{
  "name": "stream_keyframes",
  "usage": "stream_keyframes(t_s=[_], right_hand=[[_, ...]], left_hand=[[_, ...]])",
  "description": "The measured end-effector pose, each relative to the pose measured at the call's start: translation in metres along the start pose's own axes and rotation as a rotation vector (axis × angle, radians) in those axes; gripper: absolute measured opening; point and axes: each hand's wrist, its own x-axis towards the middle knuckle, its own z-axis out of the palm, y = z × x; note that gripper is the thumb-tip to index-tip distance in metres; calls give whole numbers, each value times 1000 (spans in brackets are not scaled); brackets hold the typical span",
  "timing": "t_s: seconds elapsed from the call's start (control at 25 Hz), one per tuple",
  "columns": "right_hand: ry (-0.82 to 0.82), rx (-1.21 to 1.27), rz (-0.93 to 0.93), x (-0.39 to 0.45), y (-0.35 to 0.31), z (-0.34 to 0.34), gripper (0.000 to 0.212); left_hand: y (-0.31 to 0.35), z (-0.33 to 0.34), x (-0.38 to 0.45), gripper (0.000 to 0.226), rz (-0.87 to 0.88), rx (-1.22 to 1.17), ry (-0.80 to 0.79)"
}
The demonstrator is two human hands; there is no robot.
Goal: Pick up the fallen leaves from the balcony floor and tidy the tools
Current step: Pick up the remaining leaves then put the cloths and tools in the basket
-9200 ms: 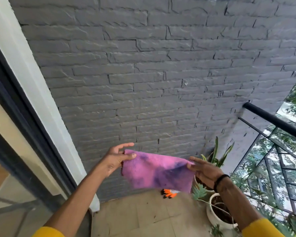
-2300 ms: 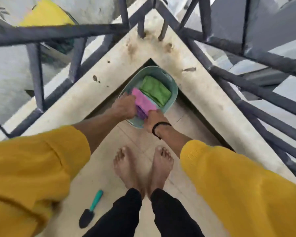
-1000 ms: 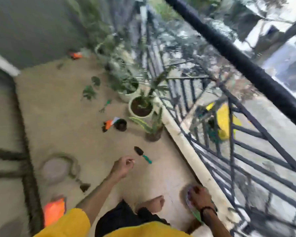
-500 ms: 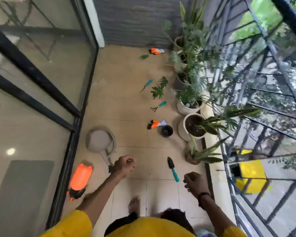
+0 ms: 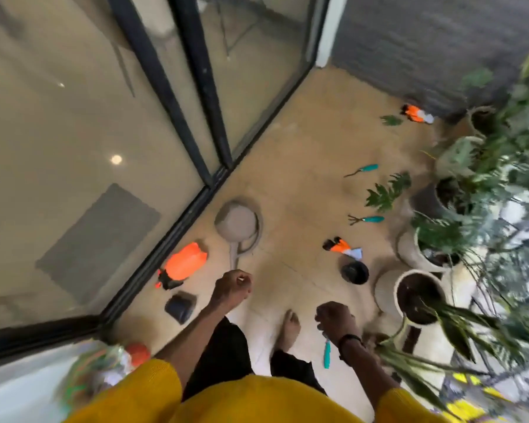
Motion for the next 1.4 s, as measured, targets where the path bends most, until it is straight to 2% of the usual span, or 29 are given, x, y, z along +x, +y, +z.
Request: stream_keyframes(t_s=[0.2, 0.32, 0.4, 0.48, 0.56, 0.64, 0.76, 0.96, 1.08, 1.2, 1.4], right_hand=[[-173, -283, -35, 42, -77, 42, 15], [-246, -472, -76, 83, -122, 89, 21], [-287, -539, -121, 129, -138, 131, 18], [-319, -628, -192, 183, -141, 181, 14], [-367, -767, -249, 234, -138, 230, 19], [-398, -872, -310, 300, -128, 284, 26], [-400, -939, -340, 399, -106, 356, 41], [-323, -943, -386, 512, -82, 427, 62], [-382, -957, -413, 544, -69, 452, 62], [-395, -1031, -434, 550, -69, 465, 49], [-401, -1063, -578, 525, -92, 450, 35]], left_hand=[[-39, -19, 22, 9, -101, -237, 99], [-86, -29, 71, 15, -163, -284, 62], [-117, -32, 117, 22, -236, -305, 54], [-121, -44, 156, 23, -288, -289, 62], [-135, -45, 205, 13, -322, -241, 52], [-165, -35, 268, 14, -322, -248, 57], [-210, -8, 353, 24, -304, -190, 66], [-263, 29, 423, 20, -290, -228, 94], [-290, 39, 435, 20, -311, -230, 111], [-306, 38, 429, 17, -337, -225, 121], [-303, 1, 410, 16, -318, -248, 154]])
